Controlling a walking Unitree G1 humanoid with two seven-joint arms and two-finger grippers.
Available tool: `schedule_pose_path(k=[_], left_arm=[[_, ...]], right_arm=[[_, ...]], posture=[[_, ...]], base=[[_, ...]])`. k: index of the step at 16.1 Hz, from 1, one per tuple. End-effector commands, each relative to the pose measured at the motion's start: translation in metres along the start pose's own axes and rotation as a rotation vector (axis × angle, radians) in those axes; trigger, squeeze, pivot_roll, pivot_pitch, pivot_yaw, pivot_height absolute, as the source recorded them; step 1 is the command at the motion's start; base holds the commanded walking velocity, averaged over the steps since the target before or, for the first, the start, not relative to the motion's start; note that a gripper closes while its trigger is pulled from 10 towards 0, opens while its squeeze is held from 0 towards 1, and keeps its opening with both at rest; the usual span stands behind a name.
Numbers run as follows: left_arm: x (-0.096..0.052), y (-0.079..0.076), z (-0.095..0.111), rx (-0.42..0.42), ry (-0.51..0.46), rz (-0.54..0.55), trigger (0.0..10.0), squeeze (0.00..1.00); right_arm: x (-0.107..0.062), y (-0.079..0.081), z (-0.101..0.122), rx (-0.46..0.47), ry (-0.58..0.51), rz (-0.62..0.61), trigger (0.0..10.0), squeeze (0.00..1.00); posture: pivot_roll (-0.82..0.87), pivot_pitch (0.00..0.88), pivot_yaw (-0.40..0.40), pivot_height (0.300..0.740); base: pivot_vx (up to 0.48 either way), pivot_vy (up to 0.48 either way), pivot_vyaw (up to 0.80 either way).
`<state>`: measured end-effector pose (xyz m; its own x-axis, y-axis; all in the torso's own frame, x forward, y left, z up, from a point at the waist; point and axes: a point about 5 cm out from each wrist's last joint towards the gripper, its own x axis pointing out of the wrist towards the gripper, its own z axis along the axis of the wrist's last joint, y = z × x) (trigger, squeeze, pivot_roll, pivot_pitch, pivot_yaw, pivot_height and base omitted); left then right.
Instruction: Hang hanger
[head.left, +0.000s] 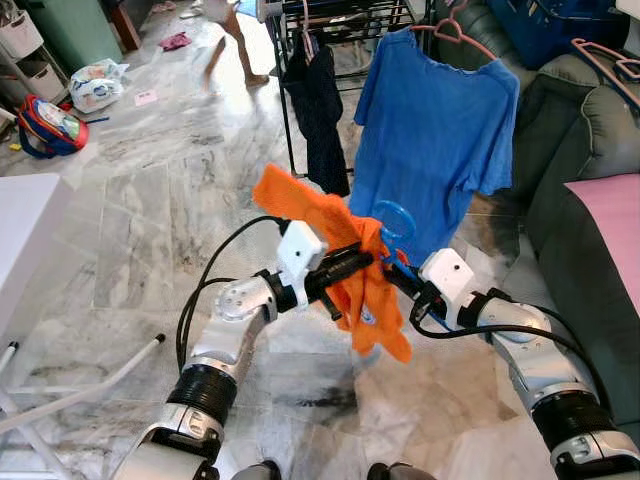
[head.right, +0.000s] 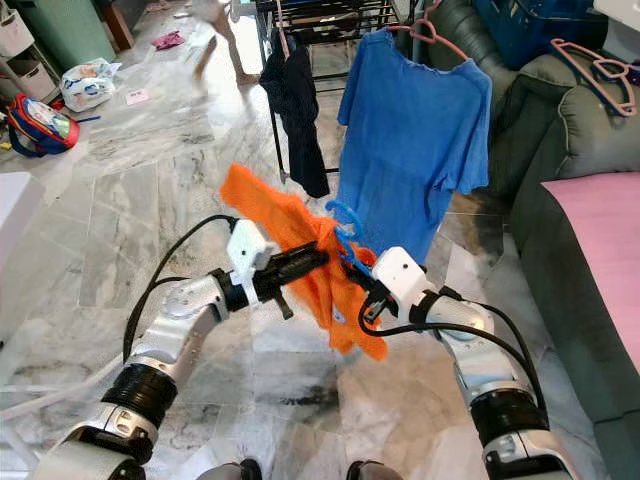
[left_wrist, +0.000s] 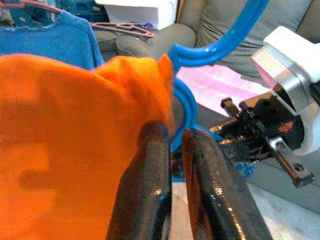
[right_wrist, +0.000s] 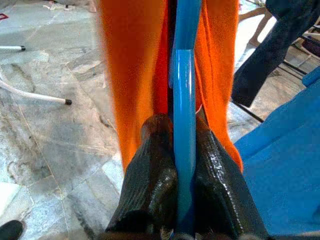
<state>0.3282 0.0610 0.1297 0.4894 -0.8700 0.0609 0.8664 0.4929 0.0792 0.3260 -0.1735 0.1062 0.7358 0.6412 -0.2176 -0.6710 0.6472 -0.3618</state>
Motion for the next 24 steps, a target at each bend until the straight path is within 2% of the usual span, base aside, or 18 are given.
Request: schedule_pose_path(k=[1,6,10,13,15,18,20,24], left_arm=[[0.0,-0.001,-0.002,0.011,0.012,0.001,10.0,1.0],[-0.004,0.003,0.004,0.119,0.018,-0.047,10.0,1.0],[-0.011,0.012,0.009,0.158,0.035,-0.075,10.0,1.0],[-0.021,0.024,0.01,0.217,0.085,-0.076,10.0,1.0],[-0.032,0.042,0.017,0.348,0.141,-0.046,10.0,1.0],[-0.04,0.055,0.022,0.472,0.222,-0.035,10.0,1.0],[-0.041,0.059,0.023,0.513,0.25,-0.046,10.0,1.0],[-0.037,0.055,0.019,0.621,0.303,-0.112,10.0,1.0]], right_arm=[[0.002,-0.005,0.012,-0.025,-0.048,-0.011,0.0,0.0],[-0.001,-0.006,0.01,-0.028,-0.042,-0.017,0.0,0.0],[-0.006,-0.009,0.007,-0.034,-0.029,-0.018,0.0,0.0],[-0.01,-0.01,0.004,-0.044,-0.015,-0.012,0.0,0.0],[-0.02,-0.012,0.0,-0.065,0.01,0.025,0.0,0.0],[-0.033,-0.015,-0.001,-0.09,0.032,0.071,0.0,0.0],[-0.041,-0.016,-0.001,-0.108,0.048,0.101,0.0,0.0],[-0.051,-0.012,0.003,-0.143,0.072,0.198,0.0,0.0]], posture=[[-0.08,0.157,0.062,0.74],[-0.08,0.155,0.066,0.74],[-0.07,0.154,0.066,0.74],[-0.07,0.155,0.063,0.74],[-0.07,0.154,0.059,0.74],[-0.07,0.153,0.058,0.74],[-0.08,0.154,0.059,0.74],[-0.09,0.152,0.063,0.74]], base=[[0.0,0.0,0.0],[0.0,0.0,0.0],[0.0,0.0,0.0],[0.0,0.0,0.0],[0.0,0.0,0.0],[0.0,0.0,0.0],[0.0,0.0,0.0],[0.0,0.0,0.0]])
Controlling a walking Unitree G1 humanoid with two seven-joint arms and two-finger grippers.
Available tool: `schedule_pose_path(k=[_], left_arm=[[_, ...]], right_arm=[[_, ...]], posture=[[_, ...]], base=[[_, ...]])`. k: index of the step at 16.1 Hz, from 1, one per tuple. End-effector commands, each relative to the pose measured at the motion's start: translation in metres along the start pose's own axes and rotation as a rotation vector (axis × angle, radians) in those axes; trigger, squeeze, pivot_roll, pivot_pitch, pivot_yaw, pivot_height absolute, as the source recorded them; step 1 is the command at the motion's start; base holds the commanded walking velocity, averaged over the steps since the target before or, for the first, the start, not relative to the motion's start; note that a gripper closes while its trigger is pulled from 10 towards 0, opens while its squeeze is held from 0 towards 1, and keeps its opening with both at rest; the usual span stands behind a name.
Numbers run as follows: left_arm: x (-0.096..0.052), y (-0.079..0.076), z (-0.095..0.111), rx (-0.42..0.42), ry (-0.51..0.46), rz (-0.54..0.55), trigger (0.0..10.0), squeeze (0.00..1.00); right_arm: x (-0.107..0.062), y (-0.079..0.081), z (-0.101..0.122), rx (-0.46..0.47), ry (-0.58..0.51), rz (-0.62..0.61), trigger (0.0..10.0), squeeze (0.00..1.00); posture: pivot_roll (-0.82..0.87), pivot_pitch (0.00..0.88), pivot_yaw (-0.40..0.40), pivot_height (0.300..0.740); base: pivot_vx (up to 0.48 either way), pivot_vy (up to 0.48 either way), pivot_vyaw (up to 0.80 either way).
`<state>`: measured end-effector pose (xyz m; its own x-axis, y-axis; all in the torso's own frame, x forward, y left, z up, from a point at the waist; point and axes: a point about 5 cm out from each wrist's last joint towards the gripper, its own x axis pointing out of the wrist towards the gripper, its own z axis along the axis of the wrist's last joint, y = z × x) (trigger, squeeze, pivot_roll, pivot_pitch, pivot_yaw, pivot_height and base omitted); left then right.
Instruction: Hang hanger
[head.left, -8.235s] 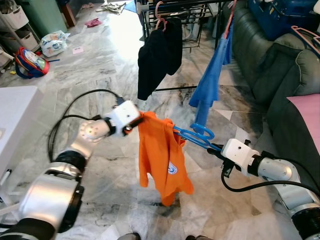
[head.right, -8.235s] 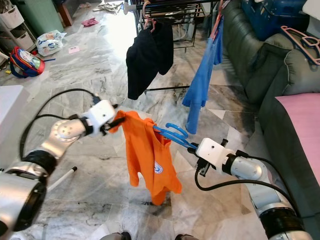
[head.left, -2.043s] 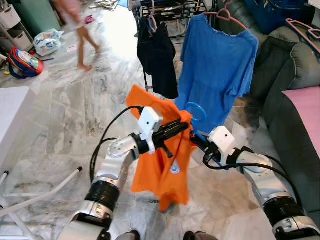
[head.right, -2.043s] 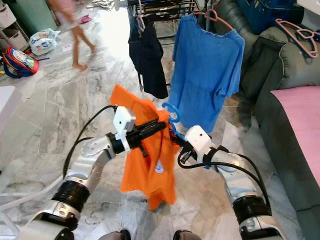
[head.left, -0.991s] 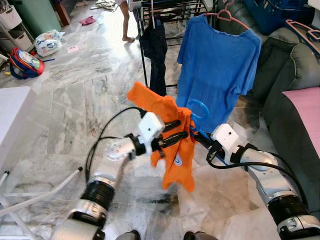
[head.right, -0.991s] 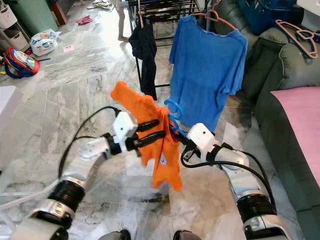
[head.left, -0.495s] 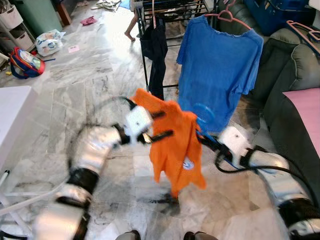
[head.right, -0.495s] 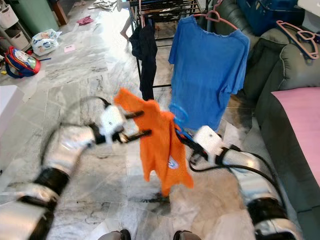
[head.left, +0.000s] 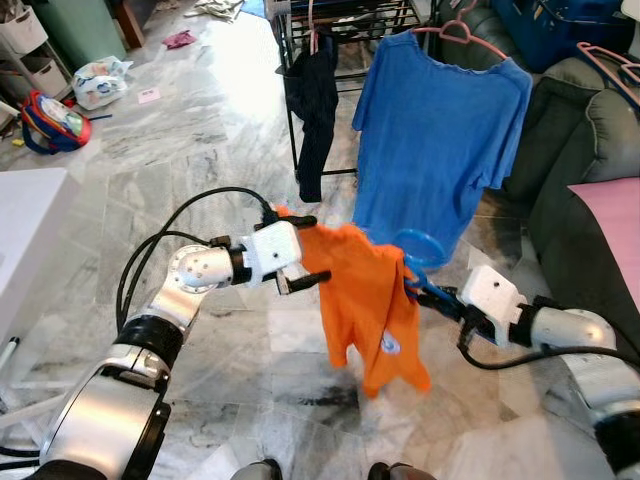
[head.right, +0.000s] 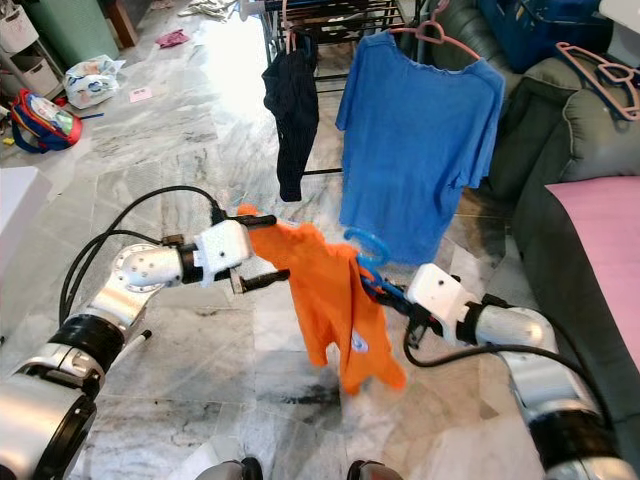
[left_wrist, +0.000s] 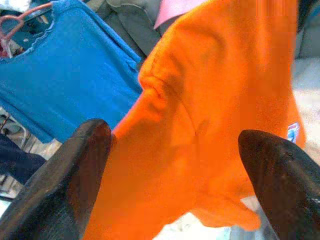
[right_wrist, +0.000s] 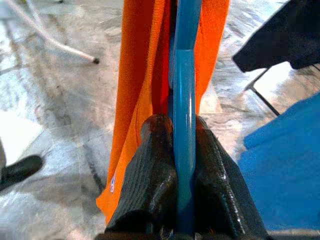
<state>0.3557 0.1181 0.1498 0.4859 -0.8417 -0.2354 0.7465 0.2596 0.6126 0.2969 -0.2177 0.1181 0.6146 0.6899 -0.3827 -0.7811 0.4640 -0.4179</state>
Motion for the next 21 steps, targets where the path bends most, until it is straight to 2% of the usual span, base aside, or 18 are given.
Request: schedule_pose_path(k=[1,6,9,11,12,13,14,21], left_arm=[[0.0,0.003,0.001,0.037,0.017,-0.015,10.0,1.0],[0.002,0.004,0.001,0.119,0.062,-0.076,10.0,1.0],[-0.001,-0.001,-0.005,0.128,0.1,-0.155,10.0,1.0],[-0.005,-0.003,-0.009,0.124,0.13,-0.225,0.0,1.0],[-0.005,-0.003,-0.009,0.124,0.13,-0.225,0.0,1.0],[-0.005,-0.001,-0.008,0.115,0.128,-0.223,0.0,0.85],[-0.004,0.001,-0.006,0.111,0.125,-0.226,0.0,0.0],[0.003,-0.002,-0.004,0.119,0.14,-0.276,0.0,0.0]], right_arm=[[-0.001,0.001,0.009,-0.027,-0.03,0.027,0.0,0.0],[-0.005,0.006,0.011,-0.053,-0.006,0.117,0.0,0.0],[-0.009,0.005,0.01,-0.077,0.023,0.131,0.0,0.0],[-0.01,0.004,0.009,-0.081,0.033,0.132,0.0,0.0],[-0.01,0.004,0.009,-0.081,0.033,0.132,0.0,0.0],[-0.011,0.004,0.008,-0.085,0.039,0.135,0.0,0.0],[-0.011,0.005,0.008,-0.087,0.041,0.137,0.0,0.0],[-0.012,0.006,0.01,-0.089,0.037,0.146,0.0,0.0]], posture=[[-0.09,0.151,0.063,0.74],[-0.09,0.147,0.065,0.74],[-0.09,0.145,0.067,0.74],[-0.09,0.145,0.067,0.74],[-0.09,0.145,0.067,0.74],[-0.09,0.146,0.069,0.74],[-0.1,0.147,0.069,0.74],[-0.11,0.149,0.071,0.74]], base=[[0.0,0.0,0.0],[0.0,0.0,0.0],[0.0,0.0,0.0],[0.0,0.0,0.0],[0.0,0.0,0.0],[0.0,0.0,0.0],[0.0,0.0,0.0],[0.0,0.0,0.0]])
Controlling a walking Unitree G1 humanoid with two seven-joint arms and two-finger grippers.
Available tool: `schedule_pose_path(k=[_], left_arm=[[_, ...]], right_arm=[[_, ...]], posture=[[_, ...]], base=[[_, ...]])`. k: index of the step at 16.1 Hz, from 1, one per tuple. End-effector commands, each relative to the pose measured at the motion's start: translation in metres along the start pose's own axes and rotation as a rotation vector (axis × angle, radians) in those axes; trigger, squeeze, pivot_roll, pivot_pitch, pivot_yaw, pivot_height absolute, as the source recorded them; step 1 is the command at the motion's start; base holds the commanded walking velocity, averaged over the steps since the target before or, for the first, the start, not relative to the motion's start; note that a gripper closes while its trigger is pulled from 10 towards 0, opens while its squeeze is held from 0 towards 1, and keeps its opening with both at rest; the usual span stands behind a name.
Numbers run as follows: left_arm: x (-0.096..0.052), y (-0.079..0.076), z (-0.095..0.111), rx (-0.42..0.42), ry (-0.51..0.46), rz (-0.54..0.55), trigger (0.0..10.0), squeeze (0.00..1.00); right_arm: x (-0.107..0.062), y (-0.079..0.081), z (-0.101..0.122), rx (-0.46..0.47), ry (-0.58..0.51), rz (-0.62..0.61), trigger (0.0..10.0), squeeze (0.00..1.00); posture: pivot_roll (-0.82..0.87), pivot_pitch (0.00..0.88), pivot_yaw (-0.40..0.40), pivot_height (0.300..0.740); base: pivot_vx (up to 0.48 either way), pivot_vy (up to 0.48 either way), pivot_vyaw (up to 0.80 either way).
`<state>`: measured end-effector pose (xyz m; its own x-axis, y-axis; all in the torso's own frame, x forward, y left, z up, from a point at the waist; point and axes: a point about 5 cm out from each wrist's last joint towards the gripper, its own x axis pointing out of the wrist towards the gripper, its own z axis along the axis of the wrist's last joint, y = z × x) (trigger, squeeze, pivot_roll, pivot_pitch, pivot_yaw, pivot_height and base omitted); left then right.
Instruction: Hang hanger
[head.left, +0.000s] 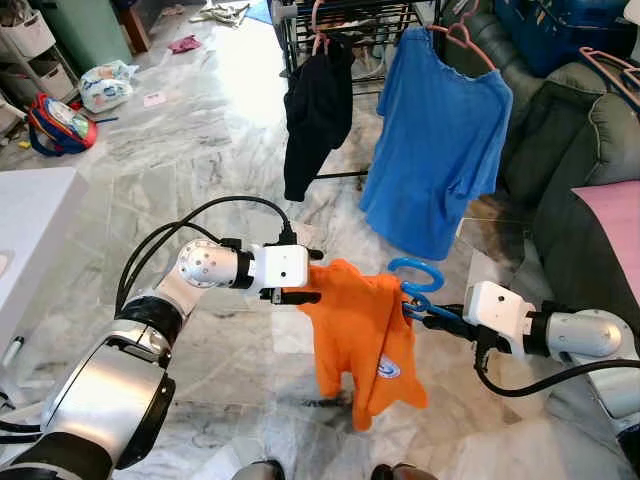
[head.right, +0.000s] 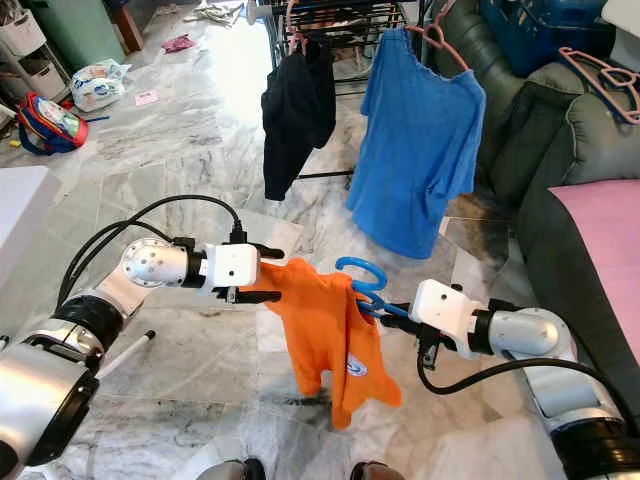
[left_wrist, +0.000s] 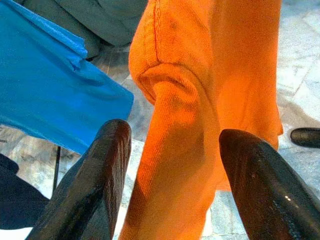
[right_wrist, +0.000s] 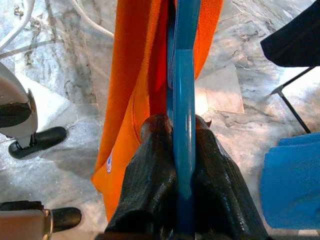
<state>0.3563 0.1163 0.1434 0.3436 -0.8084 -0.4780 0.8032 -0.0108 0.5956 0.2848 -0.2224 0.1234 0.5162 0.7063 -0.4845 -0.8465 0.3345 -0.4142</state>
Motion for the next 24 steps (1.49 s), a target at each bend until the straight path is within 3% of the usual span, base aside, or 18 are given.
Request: schedule_pose_path(k=[1,13,24], left_arm=[[0.002,0.0,0.001,0.012,0.019,-0.036,0.0,0.0],[0.001,-0.001,-0.002,-0.006,0.045,-0.063,0.0,0.0],[0.003,-0.015,-0.005,-0.011,0.06,-0.226,0.0,0.0]], right_arm=[[0.0,0.001,0.008,-0.025,-0.025,0.021,0.0,0.0],[0.0,0.003,0.014,-0.037,-0.019,0.073,0.0,0.0],[0.005,0.002,0.013,-0.057,-0.01,0.077,0.0,0.0]], posture=[[-0.11,0.15,0.071,0.74],[-0.1,0.145,0.062,0.74],[-0.09,0.143,0.064,0.74]], base=[[0.0,0.0,0.0],[0.0,0.0,0.0],[0.0,0.0,0.0]])
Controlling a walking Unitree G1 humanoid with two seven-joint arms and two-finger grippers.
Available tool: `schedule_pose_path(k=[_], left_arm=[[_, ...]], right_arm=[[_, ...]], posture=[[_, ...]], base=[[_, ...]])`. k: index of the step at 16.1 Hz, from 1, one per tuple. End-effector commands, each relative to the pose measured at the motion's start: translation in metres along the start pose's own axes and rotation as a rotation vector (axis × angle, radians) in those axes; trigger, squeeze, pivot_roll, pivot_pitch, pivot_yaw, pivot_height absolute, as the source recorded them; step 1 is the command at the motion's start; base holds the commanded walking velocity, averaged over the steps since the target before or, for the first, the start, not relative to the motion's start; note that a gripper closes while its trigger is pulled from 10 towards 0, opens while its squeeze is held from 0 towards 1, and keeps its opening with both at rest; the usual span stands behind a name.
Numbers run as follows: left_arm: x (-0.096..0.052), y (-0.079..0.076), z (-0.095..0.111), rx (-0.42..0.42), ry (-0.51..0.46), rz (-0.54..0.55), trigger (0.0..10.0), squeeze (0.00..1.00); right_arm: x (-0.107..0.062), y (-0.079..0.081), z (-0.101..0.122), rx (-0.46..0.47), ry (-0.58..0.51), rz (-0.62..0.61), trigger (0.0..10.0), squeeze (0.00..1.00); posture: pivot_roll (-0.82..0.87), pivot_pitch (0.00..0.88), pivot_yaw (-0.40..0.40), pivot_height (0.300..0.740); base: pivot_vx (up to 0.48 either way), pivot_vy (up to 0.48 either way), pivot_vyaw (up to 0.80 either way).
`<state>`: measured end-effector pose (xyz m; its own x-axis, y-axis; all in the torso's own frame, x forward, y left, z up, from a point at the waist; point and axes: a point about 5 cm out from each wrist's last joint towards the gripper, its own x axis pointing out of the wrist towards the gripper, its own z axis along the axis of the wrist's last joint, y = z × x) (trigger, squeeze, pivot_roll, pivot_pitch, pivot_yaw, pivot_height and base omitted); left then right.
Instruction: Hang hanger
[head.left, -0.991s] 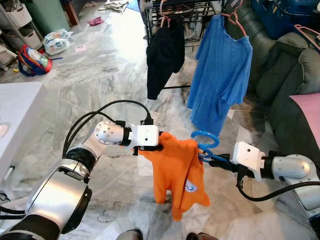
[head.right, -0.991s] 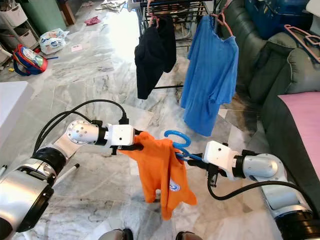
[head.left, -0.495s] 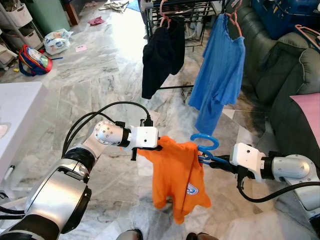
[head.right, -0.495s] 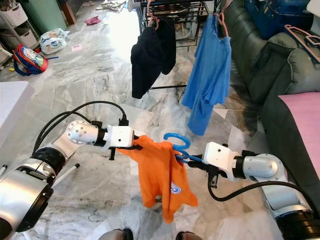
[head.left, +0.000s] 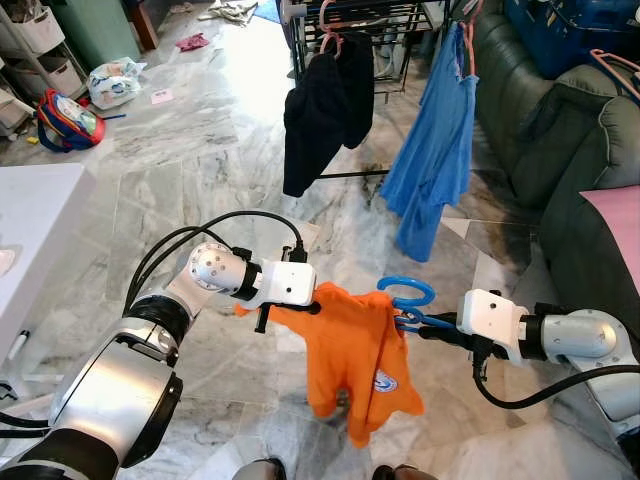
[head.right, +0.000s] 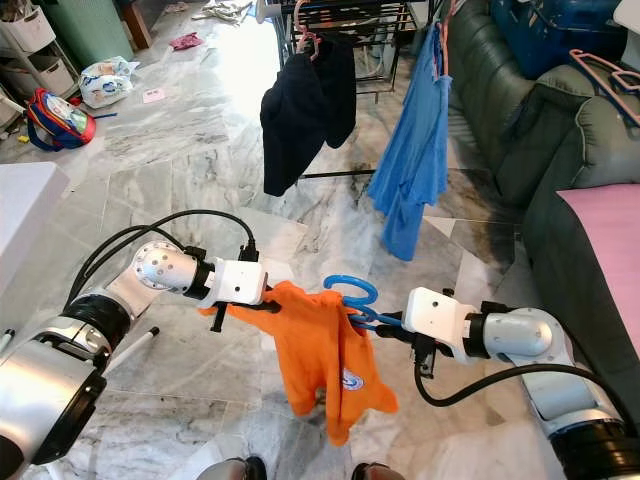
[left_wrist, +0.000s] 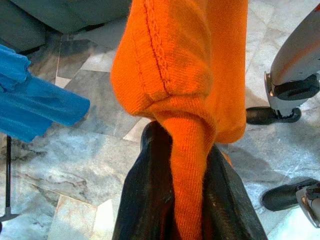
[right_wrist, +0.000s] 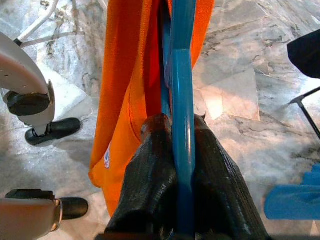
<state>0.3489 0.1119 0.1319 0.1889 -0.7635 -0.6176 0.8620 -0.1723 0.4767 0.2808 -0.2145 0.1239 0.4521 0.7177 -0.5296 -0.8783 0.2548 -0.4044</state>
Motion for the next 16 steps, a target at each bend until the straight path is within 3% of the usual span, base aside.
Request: schedule_pose_path(k=[1,2,3,8,11,14,16], left_arm=[[-0.002,-0.003,-0.004,-0.006,0.016,-0.016,0.0,0.0],[-0.002,-0.004,-0.004,-0.009,0.012,-0.013,0.0,0.0],[-0.002,-0.005,-0.005,-0.013,0.002,0.01,0.0,0.0],[-0.009,-0.003,-0.013,-0.038,0.017,0.112,0.0,0.0],[-0.019,-0.002,-0.021,-0.048,0.06,0.181,0.0,0.0],[-0.027,0.002,-0.028,-0.047,0.114,0.256,0.0,0.0],[-0.033,0.01,-0.029,-0.055,0.135,0.352,0.0,0.0]], right_arm=[[0.002,-0.004,0.007,-0.017,-0.028,0.001,0.0,0.0],[0.003,-0.008,0.008,-0.009,-0.031,-0.031,10.0,0.34],[0.003,-0.008,0.007,0.024,-0.031,-0.014,10.0,1.0],[-0.01,-0.013,0.009,0.069,-0.034,0.033,10.0,1.0],[-0.024,-0.021,0.005,0.064,0.024,0.019,10.0,1.0],[-0.042,-0.038,0.01,0.051,0.046,-0.091,10.0,1.0],[-0.048,-0.042,0.017,0.082,0.001,-0.191,10.0,1.0]], posture=[[-0.09,0.143,0.063,0.74],[-0.08,0.144,0.061,0.74],[-0.08,0.141,0.06,0.74],[-0.06,0.135,0.046,0.74],[-0.07,0.12,0.034,0.74],[-0.09,0.106,0.033,0.74],[-0.1,0.109,0.035,0.74]], base=[[0.0,0.0,0.0],[0.0,0.0,0.0],[0.0,0.0,0.0],[0.0,0.0,0.0],[0.0,0.0,0.0],[0.0,0.0,0.0],[0.0,0.0,0.0]])
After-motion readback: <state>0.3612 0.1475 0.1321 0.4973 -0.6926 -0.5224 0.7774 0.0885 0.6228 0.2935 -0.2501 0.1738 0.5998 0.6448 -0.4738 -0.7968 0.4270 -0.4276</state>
